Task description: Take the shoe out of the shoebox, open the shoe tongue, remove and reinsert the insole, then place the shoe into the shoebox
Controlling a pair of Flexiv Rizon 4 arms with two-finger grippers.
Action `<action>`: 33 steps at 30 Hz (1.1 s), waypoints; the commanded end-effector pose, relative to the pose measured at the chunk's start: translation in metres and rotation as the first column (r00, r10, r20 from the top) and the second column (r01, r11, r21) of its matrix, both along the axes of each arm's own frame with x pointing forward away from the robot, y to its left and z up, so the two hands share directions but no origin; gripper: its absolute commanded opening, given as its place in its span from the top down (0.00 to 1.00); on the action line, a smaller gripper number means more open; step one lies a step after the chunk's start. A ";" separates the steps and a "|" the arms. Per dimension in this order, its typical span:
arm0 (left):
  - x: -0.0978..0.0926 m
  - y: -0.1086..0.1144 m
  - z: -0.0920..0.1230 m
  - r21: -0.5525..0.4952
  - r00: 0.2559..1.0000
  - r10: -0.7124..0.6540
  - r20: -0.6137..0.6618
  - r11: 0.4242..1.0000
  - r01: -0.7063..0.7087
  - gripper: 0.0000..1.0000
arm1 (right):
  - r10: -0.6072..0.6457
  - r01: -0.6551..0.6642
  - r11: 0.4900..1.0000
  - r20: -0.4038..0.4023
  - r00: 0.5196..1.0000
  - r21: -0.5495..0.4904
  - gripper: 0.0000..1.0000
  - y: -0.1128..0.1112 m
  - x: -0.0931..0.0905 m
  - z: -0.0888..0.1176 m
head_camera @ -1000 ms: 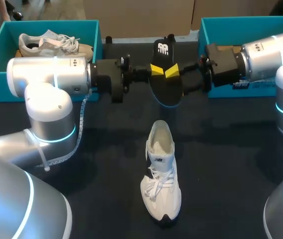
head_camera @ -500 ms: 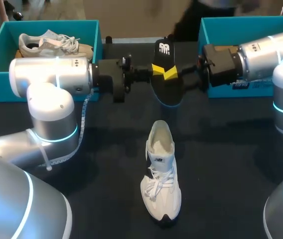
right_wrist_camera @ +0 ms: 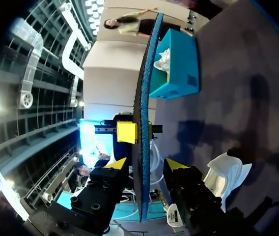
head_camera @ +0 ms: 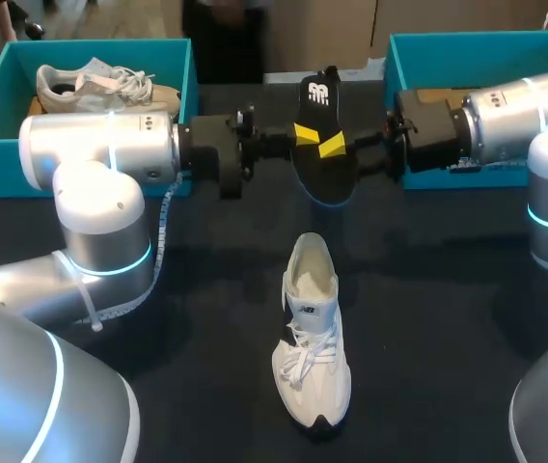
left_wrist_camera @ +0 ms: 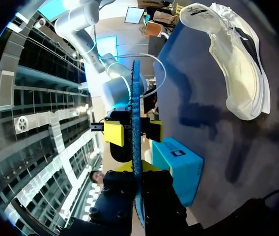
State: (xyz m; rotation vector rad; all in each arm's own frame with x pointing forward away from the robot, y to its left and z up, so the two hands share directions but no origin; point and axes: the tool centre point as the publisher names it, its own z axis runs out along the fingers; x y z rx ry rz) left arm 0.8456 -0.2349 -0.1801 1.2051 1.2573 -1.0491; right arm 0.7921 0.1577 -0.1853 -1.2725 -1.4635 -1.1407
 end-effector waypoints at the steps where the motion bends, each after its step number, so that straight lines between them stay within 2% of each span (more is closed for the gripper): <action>1: 0.000 0.000 -0.001 0.000 1.000 0.001 0.002 1.000 -0.001 1.00 | -0.009 0.009 1.000 0.005 1.000 0.005 0.57 0.000 -0.002 -0.001; 12: -0.001 0.000 -0.002 0.005 1.000 -0.008 0.003 1.000 0.008 1.00 | -0.008 0.008 1.000 0.016 1.000 0.002 0.63 0.003 0.001 0.003; 20: -0.001 0.000 -0.002 0.002 1.000 -0.008 0.009 1.000 0.008 1.00 | -0.008 0.008 1.000 0.012 1.000 0.001 0.78 0.004 0.000 0.003; 27: -0.003 0.001 -0.002 0.002 1.000 -0.009 0.010 1.000 0.009 1.00 | -0.007 0.007 1.000 0.013 1.000 0.001 0.81 0.004 0.000 0.004; 29: -0.003 0.002 -0.003 0.003 1.000 -0.010 0.010 1.000 0.010 1.00 | -0.007 0.007 1.000 0.013 1.000 0.002 0.91 0.005 0.000 0.004; 30: -0.003 0.002 -0.003 0.004 1.000 -0.010 0.010 1.000 0.010 1.00 | -0.008 0.008 1.000 0.013 1.000 0.003 1.00 0.005 0.001 0.003; 33: -0.004 0.002 -0.004 0.007 1.000 -0.012 0.011 1.000 0.012 1.00 | -0.009 0.009 1.000 0.013 1.000 0.006 1.00 0.006 0.002 0.003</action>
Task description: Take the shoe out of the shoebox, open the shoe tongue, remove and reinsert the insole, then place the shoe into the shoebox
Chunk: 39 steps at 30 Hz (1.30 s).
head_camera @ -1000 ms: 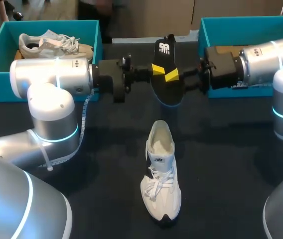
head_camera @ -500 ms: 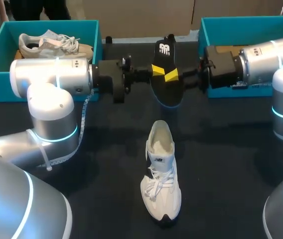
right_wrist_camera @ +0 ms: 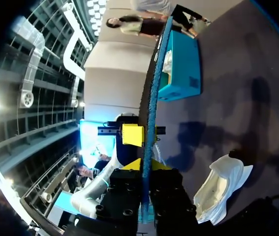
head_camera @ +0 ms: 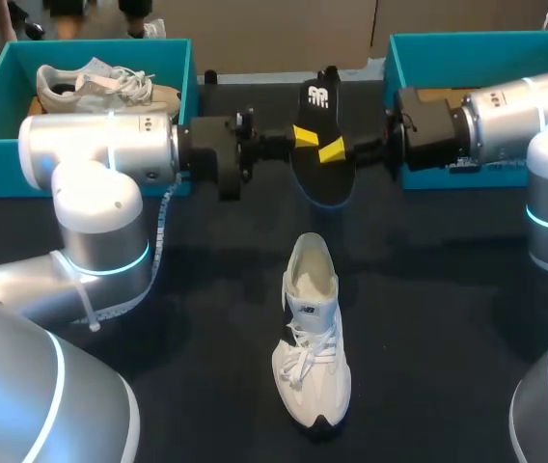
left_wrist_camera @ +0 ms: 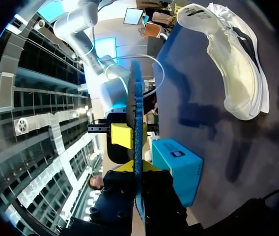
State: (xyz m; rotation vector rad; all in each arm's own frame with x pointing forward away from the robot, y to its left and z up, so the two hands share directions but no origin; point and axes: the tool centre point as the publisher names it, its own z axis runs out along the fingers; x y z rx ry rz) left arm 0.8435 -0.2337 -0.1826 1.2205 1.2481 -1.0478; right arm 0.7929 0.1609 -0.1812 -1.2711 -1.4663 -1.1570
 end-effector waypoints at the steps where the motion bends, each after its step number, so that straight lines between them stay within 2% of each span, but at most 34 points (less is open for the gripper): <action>1: -0.003 0.001 -0.002 0.002 1.000 -0.002 0.001 1.000 0.002 1.00 | -0.003 0.003 1.000 0.001 1.000 0.003 1.00 0.002 0.001 -0.001; 3: -0.004 0.002 -0.002 0.006 1.000 -0.006 -0.003 1.000 0.006 1.00 | -0.004 0.004 1.000 0.004 1.000 0.006 1.00 0.002 0.001 -0.002; 4: -0.004 0.002 -0.002 0.009 1.000 -0.010 -0.008 1.000 0.010 0.97 | -0.005 0.005 1.000 0.005 1.000 0.007 1.00 0.002 0.002 -0.002; 5: -0.005 0.003 -0.001 0.010 1.000 -0.011 -0.013 1.000 0.011 0.71 | -0.006 0.006 1.000 0.006 1.000 0.008 1.00 0.001 0.002 -0.003; 6: -0.006 0.005 0.001 0.012 1.000 -0.012 -0.021 1.000 0.012 0.05 | -0.009 0.008 1.000 0.011 1.000 0.011 1.00 0.000 0.001 -0.003; 7: -0.007 0.008 0.003 0.009 0.999 -0.023 -0.039 1.000 0.024 0.00 | -0.010 0.010 1.000 0.015 1.000 0.011 1.00 -0.001 0.001 -0.004; 11: -0.012 0.023 0.011 0.031 0.995 -0.038 -0.087 0.999 0.041 0.00 | -0.016 0.016 1.000 0.047 0.999 0.015 1.00 -0.005 -0.001 -0.007; 14: -0.014 0.041 0.016 0.103 0.983 -0.040 -0.179 0.993 0.060 0.00 | -0.017 0.016 1.000 0.077 0.997 0.016 1.00 -0.010 -0.002 -0.010; 17: -0.014 0.059 0.015 0.277 0.967 -0.014 -0.253 0.957 0.087 0.00 | -0.017 0.016 1.000 0.121 0.993 0.012 1.00 -0.012 -0.001 -0.015; 19: -0.014 0.059 0.015 0.277 0.967 -0.014 -0.253 0.957 0.087 0.00 | -0.055 0.053 0.998 0.106 0.993 0.021 1.00 -0.016 -0.002 -0.021; 29: -0.014 0.059 0.015 0.277 0.967 -0.014 -0.253 0.957 0.087 0.00 | -0.055 0.053 0.998 0.106 0.993 0.021 1.00 -0.016 -0.002 -0.021; 30: -0.017 0.057 0.014 0.305 0.962 0.018 -0.273 0.950 0.069 0.00 | -0.055 0.053 0.998 0.106 0.993 0.021 1.00 -0.016 -0.002 -0.021; 32: -0.023 0.061 0.013 0.351 0.926 0.078 -0.370 0.934 0.062 0.00 | -0.032 0.037 0.999 0.157 0.987 -0.029 1.00 -0.017 0.000 -0.014; 35: -0.031 0.071 0.013 0.415 0.872 0.160 -0.463 0.908 0.054 0.00 | -0.026 0.034 0.999 0.232 0.972 -0.030 1.00 -0.025 -0.002 -0.012; 39: -0.047 0.086 0.012 0.557 0.752 0.347 -0.560 0.830 0.032 0.00 | 0.004 0.003 1.000 0.331 0.944 -0.020 1.00 -0.035 -0.006 -0.014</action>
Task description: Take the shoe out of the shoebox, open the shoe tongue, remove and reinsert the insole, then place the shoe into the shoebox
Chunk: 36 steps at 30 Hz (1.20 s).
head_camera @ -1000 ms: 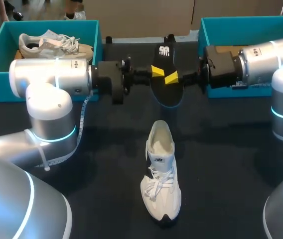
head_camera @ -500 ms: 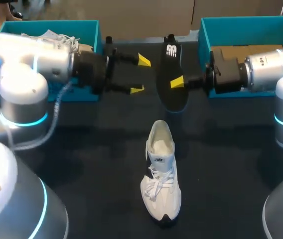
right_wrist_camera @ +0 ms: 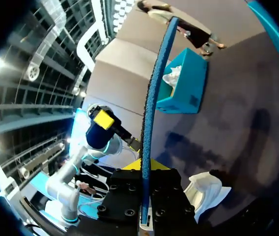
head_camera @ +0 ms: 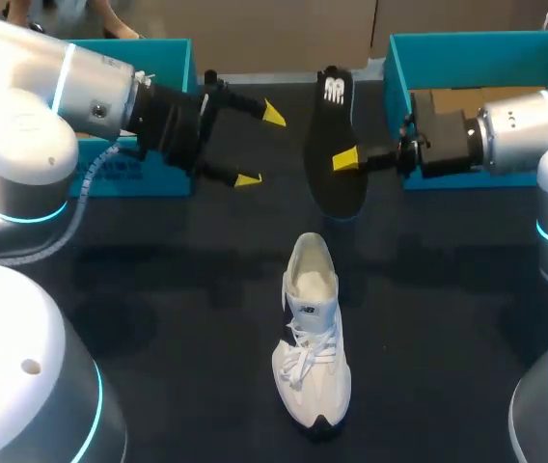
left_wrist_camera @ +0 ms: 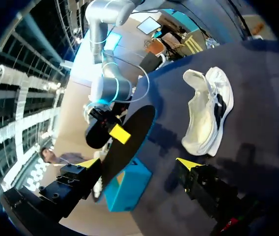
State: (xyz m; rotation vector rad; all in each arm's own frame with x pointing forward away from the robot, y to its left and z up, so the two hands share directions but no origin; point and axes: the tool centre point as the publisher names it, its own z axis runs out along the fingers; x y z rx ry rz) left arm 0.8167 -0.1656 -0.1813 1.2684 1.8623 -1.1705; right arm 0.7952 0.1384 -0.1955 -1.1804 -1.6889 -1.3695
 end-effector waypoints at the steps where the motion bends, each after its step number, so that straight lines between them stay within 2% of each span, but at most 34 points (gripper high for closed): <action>1: -0.022 0.020 0.010 0.339 0.942 0.259 -0.211 0.924 -0.178 0.00 | 0.027 -0.028 0.999 0.081 0.996 0.016 1.00 -0.013 -0.010 -0.001; 2: -0.022 0.020 0.010 0.339 0.942 0.259 -0.211 0.924 -0.178 0.00 | 0.037 -0.040 0.999 0.109 0.993 0.022 1.00 -0.015 -0.010 -0.003; 17: -0.022 0.020 0.010 0.339 0.942 0.259 -0.211 0.924 -0.178 0.00 | 0.037 -0.040 0.999 0.109 0.993 0.022 1.00 -0.015 -0.010 -0.003; 18: -0.028 0.014 0.004 0.377 0.908 0.350 -0.230 0.892 -0.248 0.00 | 0.037 -0.040 0.999 0.109 0.993 0.022 1.00 -0.015 -0.010 -0.003; 20: -0.043 0.013 -0.006 0.397 0.865 0.379 -0.330 0.887 -0.237 0.00 | 0.037 -0.040 0.999 0.109 0.993 0.022 1.00 -0.015 -0.010 -0.003; 21: -0.051 0.013 -0.012 0.409 0.845 0.421 -0.329 0.870 -0.275 0.00 | 0.037 -0.040 0.999 0.109 0.993 0.022 1.00 -0.015 -0.010 -0.003; 22: -0.060 0.015 -0.015 0.398 0.846 0.411 -0.341 0.878 -0.266 0.00 | 0.045 -0.047 0.999 0.126 0.991 0.014 1.00 -0.015 -0.013 -0.005; 24: -0.071 0.017 -0.024 0.430 0.813 0.480 -0.330 0.843 -0.323 0.00 | 0.057 -0.066 0.997 0.159 0.986 0.051 1.00 -0.016 -0.016 -0.011; 28: -0.084 0.027 -0.037 0.465 0.729 0.566 -0.385 0.801 -0.377 0.00 | 0.043 -0.062 0.994 0.199 0.979 0.091 1.00 -0.017 -0.020 -0.023; 31: -0.093 0.029 -0.051 0.515 0.670 0.635 -0.386 0.750 -0.414 0.00 | 0.046 -0.075 0.990 0.238 0.970 0.116 1.00 -0.013 -0.022 -0.030; 33: -0.098 0.032 -0.060 0.561 0.635 0.684 -0.359 0.702 -0.439 0.00 | 0.039 -0.065 0.993 0.254 0.966 0.095 1.00 -0.009 -0.024 -0.036; 36: -0.099 0.035 -0.065 0.583 0.625 0.696 -0.354 0.687 -0.434 0.00 | 0.039 -0.065 0.993 0.254 0.966 0.095 1.00 -0.009 -0.024 -0.036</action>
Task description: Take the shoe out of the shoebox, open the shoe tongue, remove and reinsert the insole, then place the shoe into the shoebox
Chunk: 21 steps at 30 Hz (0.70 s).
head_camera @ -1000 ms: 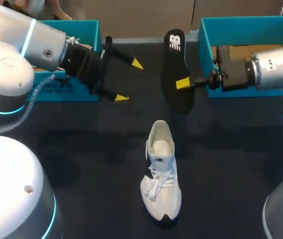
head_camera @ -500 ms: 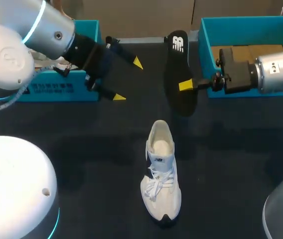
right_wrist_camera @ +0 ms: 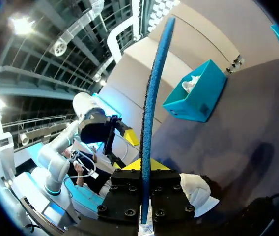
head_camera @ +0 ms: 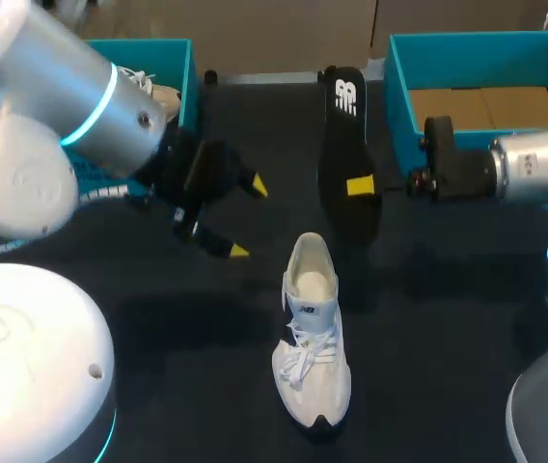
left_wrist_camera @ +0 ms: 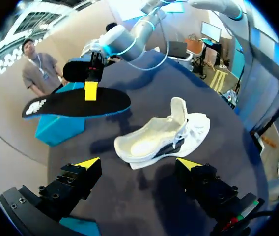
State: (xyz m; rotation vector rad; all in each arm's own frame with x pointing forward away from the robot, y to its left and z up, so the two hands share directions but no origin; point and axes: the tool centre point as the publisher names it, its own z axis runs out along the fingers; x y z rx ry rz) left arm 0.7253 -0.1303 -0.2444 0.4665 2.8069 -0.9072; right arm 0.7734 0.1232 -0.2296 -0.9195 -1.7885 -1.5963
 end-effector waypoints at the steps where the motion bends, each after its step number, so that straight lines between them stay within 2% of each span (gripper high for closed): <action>1: -0.008 -0.001 -0.002 0.069 0.998 0.066 0.022 0.995 -0.067 0.00 | -0.012 0.012 1.000 0.002 1.000 0.004 1.00 0.006 -0.002 -0.002; 8: -0.008 -0.001 -0.002 0.069 0.998 0.066 0.022 0.995 -0.067 0.00 | -0.012 0.012 1.000 0.002 1.000 0.004 1.00 0.006 -0.002 -0.002; 10: -0.016 -0.007 -0.015 0.117 0.996 0.077 0.034 0.990 -0.081 0.00 | -0.012 0.012 1.000 0.002 1.000 0.004 1.00 0.006 -0.002 -0.002; 14: -0.022 -0.007 -0.033 0.136 0.995 0.099 -0.003 0.986 -0.097 0.00 | -0.027 0.026 0.999 0.047 0.999 0.033 1.00 0.009 -0.006 -0.014; 21: -0.019 -0.009 -0.053 0.162 0.991 0.130 -0.042 0.979 -0.122 0.00 | -0.008 -0.001 0.995 0.086 0.996 0.100 1.00 0.018 -0.005 -0.038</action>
